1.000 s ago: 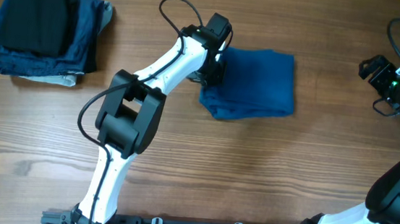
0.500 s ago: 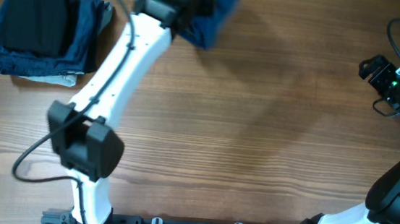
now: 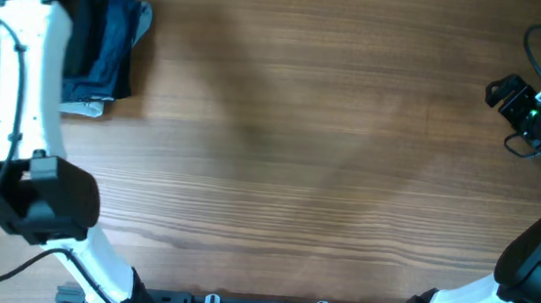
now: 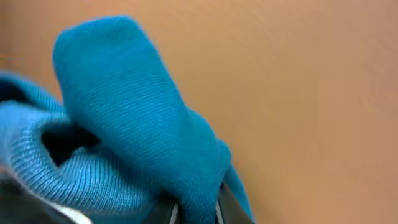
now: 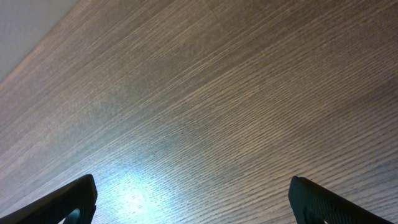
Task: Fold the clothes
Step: 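Carry the folded shirt left and place it on the clothes stack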
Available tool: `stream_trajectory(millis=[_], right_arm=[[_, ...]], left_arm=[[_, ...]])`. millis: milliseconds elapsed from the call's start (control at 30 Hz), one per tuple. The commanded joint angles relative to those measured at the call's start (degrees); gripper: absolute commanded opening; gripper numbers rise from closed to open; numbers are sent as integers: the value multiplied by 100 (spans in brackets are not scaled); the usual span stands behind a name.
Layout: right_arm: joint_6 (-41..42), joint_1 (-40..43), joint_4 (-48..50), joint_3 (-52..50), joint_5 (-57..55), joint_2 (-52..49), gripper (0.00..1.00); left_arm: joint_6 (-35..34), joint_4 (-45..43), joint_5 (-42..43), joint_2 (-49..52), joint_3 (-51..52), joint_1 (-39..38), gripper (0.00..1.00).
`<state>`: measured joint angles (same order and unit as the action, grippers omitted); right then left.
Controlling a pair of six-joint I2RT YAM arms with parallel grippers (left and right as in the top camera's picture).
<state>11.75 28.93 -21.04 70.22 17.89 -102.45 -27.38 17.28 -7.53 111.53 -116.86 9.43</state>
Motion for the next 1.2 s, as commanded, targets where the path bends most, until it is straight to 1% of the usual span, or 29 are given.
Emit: stream_trajectory(millis=[0, 100, 133, 200, 267, 367, 433, 500, 567, 633, 700, 767, 967, 1033, 1133, 1167], right_arm=[[37, -9, 2, -46, -37, -22, 100], [39, -9, 2, -46, -37, -22, 100], [39, -9, 2, -46, -37, -22, 99], [37, -9, 2, -46, -37, -22, 100], [39, -9, 2, -46, -37, -22, 100], [39, -9, 2, -46, -37, -22, 100], [39, -9, 2, -46, -37, -22, 99], [37, -9, 2, -46, -37, -22, 100], [39, -9, 2, -46, -37, -22, 100], [39, -9, 2, -46, -37, -22, 99], [39, -9, 2, -46, -37, -22, 100], [39, -9, 2, -46, -37, -22, 100], [39, -9, 2, -46, -37, -22, 100], [37, -9, 2, -46, -37, -22, 100], [39, -9, 2, -46, -37, -22, 99], [39, -9, 2, -46, -37, -22, 99]], left_arm=[[-74, 195, 337, -295, -138, 584, 12], [-72, 640, 605, -203, -133, 909, 12], [24, 658, 758, -116, -133, 988, 11], [42, 407, 1375, 44, -133, 1106, 11], [33, -223, 1742, 170, -133, 1137, 10], [33, -708, 1755, 179, -133, 1132, 8], [35, -575, 1751, 291, -133, 1150, 8], [35, -131, 1722, 562, -131, 1176, 4], [35, 485, 1506, 616, -131, 1235, 4], [35, 852, 1469, 632, -131, 1292, 4], [31, 1394, 1207, 636, -129, 1373, 4], [-11, 1757, 1200, 625, -129, 1423, 4], [-15, 3040, 1198, 184, -129, 1438, 4], [-17, 3622, 1182, 33, -129, 1453, 4], [-109, 4341, 841, 22, -129, 1486, 4], [-155, 4481, 625, 22, -129, 1491, 8]])
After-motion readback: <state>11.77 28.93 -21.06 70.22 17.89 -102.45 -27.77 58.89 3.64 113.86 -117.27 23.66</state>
